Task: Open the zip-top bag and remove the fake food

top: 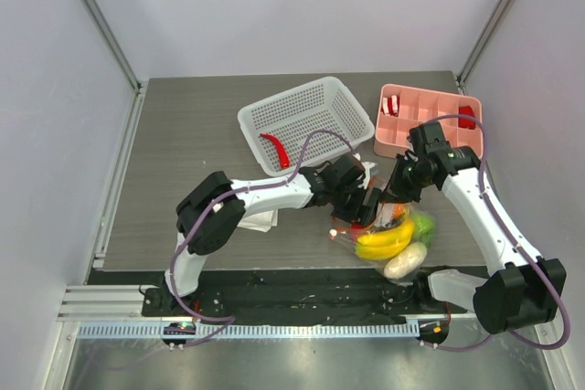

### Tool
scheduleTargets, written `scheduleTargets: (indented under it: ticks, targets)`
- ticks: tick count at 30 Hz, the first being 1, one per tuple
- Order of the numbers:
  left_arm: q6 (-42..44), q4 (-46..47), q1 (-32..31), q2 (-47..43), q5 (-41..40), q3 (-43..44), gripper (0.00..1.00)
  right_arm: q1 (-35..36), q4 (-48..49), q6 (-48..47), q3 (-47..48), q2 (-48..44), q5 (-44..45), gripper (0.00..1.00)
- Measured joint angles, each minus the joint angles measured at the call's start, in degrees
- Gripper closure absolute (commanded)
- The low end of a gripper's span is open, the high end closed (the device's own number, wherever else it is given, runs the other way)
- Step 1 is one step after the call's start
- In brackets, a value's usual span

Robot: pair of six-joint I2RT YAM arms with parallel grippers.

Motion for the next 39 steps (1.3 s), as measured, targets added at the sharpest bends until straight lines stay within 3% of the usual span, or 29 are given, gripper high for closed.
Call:
scheduleTargets:
  ticks: [3, 4, 10, 16, 18, 22, 26, 30, 39]
  targets:
    - [-0.11, 0.70, -0.15, 0.17, -0.02, 0.02, 0.56, -0.02, 0.35, 0.17, -0.13, -0.02, 0.15, 0.99]
    - [-0.07, 1.11, -0.28, 0.17, -0.02, 0.02, 0.72, 0.04, 0.68, 0.24, -0.13, 0.00, 0.13, 0.99]
    - [2.10, 1.73, -0.81, -1.05, -3.10, 1.42, 0.94, 0.17, 1.86, 0.42, -0.13, 0.00, -0.92, 0.99]
    - [6.19, -6.99, -0.24, -1.68, -7.58, 1.53, 1.00, 0.42, 2.19, 0.20, 0.20, 0.00, -1.14, 0.99]
    - [6.82, -8.98, 0.28, -2.10, -7.89, 1.73, 0.97, 0.42, 2.25, 0.17, 0.42, 0.00, -1.20, 0.99]
    - [8.22, -12.07, 1.66, -3.26, -7.58, 2.99, 0.66, 0.42, 2.56, 0.11, 0.55, 0.00, -1.33, 0.99]
    - [8.35, -13.35, 2.51, -5.46, -4.85, 3.02, 0.47, 0.42, 2.62, 0.00, 0.55, 0.00, -1.49, 0.99]
    - [8.70, -13.42, 2.34, -6.36, 0.70, 3.02, 0.38, 0.42, 2.67, -0.04, 0.55, 0.02, -1.75, 0.99]
    - [9.92, -13.88, 2.34, -4.59, 10.25, 2.89, 0.32, 0.42, 2.69, -0.24, 1.20, 0.07, -2.40, 0.99]
